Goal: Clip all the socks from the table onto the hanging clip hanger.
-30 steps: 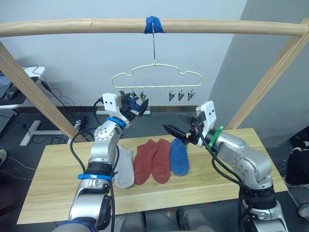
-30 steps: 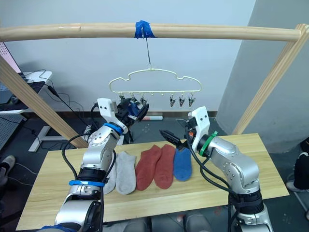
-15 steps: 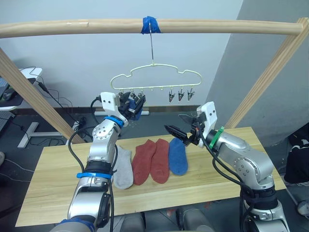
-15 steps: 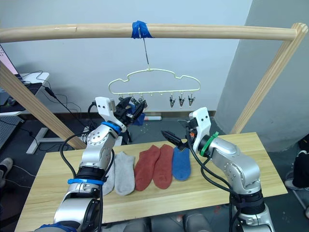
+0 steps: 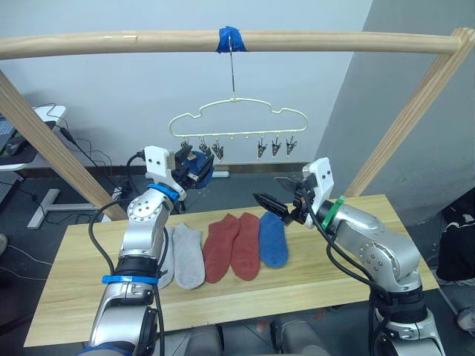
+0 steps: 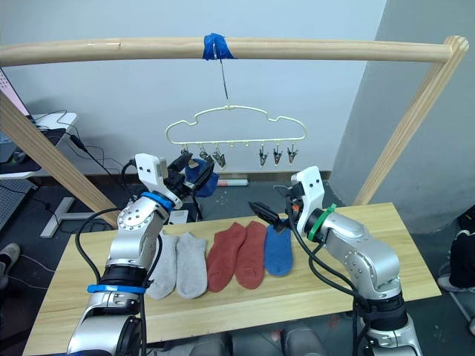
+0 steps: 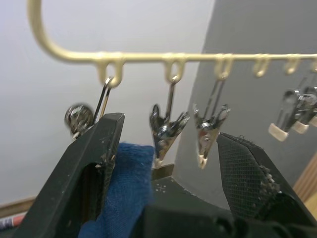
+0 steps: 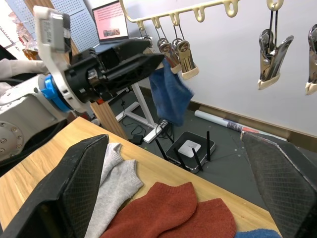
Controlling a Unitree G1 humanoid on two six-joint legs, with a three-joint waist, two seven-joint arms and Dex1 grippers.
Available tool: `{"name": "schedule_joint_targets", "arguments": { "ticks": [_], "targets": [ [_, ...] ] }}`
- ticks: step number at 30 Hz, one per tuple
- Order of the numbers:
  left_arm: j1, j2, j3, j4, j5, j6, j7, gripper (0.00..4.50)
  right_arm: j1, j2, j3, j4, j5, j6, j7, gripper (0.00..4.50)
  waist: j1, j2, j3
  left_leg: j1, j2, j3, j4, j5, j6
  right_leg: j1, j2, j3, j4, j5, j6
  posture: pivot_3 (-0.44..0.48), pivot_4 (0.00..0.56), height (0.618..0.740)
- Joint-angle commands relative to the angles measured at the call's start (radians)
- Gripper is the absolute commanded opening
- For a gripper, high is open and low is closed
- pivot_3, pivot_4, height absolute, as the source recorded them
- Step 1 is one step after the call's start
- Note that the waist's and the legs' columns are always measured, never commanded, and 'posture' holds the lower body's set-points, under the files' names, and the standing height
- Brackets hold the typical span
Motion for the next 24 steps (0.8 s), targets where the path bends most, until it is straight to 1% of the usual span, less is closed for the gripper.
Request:
{"name": "schedule_joint_targets", "arguments": {
  "ticks": [1, 4, 7, 24],
  "targets": [
    [-0.031, 0.0, 0.013, -0.003, -0.002, -0.022, -0.001, 3.35, -0.013, 0.0, -0.001, -0.037, 0.02, -0.01, 0.006, 4.5, 0.0, 0.0, 0.0, 0.0, 0.0, 0.0, 0.0, 0.0, 0.0, 0.0, 0.0, 0.0, 0.0, 0.0, 0.0, -0.078, 0.137, 0.74],
    [-0.045, -0.008, 0.01, 0.01, -0.003, -0.029, -0.002, 2.78, -0.016, -0.002, -0.002, -0.035, 0.019, -0.01, 0.007, 4.5, 0.001, 0.0, 0.0, 0.0, 0.0, -0.001, 0.0, 0.0, 0.0, 0.0, 0.0, 0.0, 0.0, 0.0, 0.0, -0.08, 0.136, 0.74],
    [-0.05, -0.012, 0.009, 0.015, 0.001, -0.028, 0.001, 1.96, -0.018, -0.003, -0.003, -0.033, 0.019, -0.009, 0.008, 4.5, 0.0, 0.0, 0.0, 0.0, 0.0, -0.001, 0.0, 0.0, 0.0, 0.0, 0.0, 0.0, 0.0, 0.0, 0.0, -0.085, 0.137, 0.74],
    [-0.057, -0.033, 0.006, 0.045, 0.007, -0.044, 0.009, 1.96, -0.019, -0.009, -0.006, -0.042, 0.017, -0.007, 0.002, 4.5, -0.001, 0.0, 0.0, 0.0, 0.0, -0.001, 0.0, 0.0, 0.0, 0.0, 0.001, 0.0, 0.0, 0.0, 0.0, -0.095, 0.129, 0.74]
  ]
}}
